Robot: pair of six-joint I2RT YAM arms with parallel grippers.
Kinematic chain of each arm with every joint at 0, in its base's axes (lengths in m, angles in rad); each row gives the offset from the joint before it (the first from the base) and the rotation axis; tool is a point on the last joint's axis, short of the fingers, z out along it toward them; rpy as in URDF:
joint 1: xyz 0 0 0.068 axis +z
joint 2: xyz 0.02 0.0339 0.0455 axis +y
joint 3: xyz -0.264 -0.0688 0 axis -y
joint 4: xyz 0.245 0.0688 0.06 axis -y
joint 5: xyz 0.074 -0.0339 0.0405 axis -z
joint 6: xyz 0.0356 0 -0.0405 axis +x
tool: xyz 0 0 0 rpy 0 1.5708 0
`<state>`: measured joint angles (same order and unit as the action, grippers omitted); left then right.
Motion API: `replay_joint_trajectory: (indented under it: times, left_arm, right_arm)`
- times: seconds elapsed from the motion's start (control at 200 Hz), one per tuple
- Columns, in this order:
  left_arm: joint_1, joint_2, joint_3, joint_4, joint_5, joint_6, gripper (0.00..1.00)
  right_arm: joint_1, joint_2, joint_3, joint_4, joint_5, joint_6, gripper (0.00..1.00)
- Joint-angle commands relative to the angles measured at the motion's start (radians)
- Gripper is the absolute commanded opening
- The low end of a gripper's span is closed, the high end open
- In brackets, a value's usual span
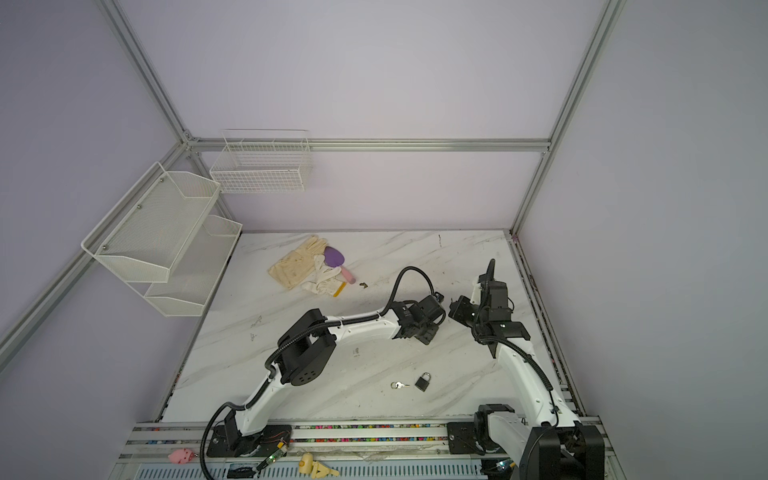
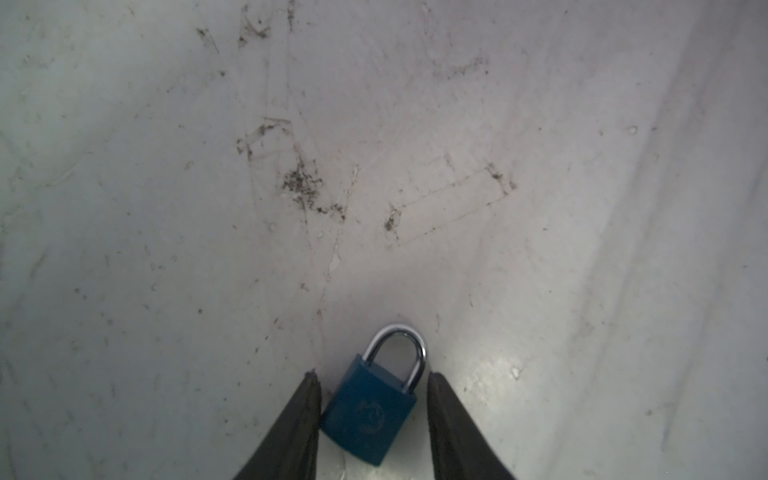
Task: Unlock with the key
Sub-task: 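Lower the left gripper onto the blue padlock and close on its body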
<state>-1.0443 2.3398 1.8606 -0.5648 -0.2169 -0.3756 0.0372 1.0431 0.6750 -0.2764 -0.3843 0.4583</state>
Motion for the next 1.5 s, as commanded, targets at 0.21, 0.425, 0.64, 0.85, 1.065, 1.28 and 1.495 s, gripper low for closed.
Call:
replay_joint_trajectory:
  times: [0.21,0.425,0.64,0.85,1.065,1.28,1.495]
  left_arm:
    - [-0.005,0.047,0.126,-0.077,-0.069,0.009,0.41]
    - [-0.005,0.053,0.139,-0.100,-0.104,0.021,0.38]
    - [-0.003,0.037,0.133,-0.135,-0.115,-0.019,0.37]
    - [-0.003,0.029,0.130,-0.159,-0.090,-0.049,0.36]
    - [-0.003,0.032,0.138,-0.176,-0.079,-0.064,0.33]
    - [-0.004,0.035,0.152,-0.202,-0.064,-0.089,0.32]
    - [-0.003,0.031,0.157,-0.213,-0.040,-0.098,0.33]
  right_arm:
    - [-0.007,-0.016,0.006,0.003,-0.010,-0.015,0.00]
    - [-0.008,-0.021,0.006,0.003,-0.010,-0.015,0.00]
    - [-0.010,-0.022,0.006,0.005,-0.013,-0.014,0.00]
    - [-0.010,-0.023,0.004,0.005,-0.017,-0.013,0.00]
    - [-0.011,-0.025,0.000,0.006,-0.021,-0.013,0.00]
    - [-0.011,-0.027,0.001,0.008,-0.023,-0.017,0.00]
    - [-0.011,-0.025,0.003,0.008,-0.024,-0.021,0.00]
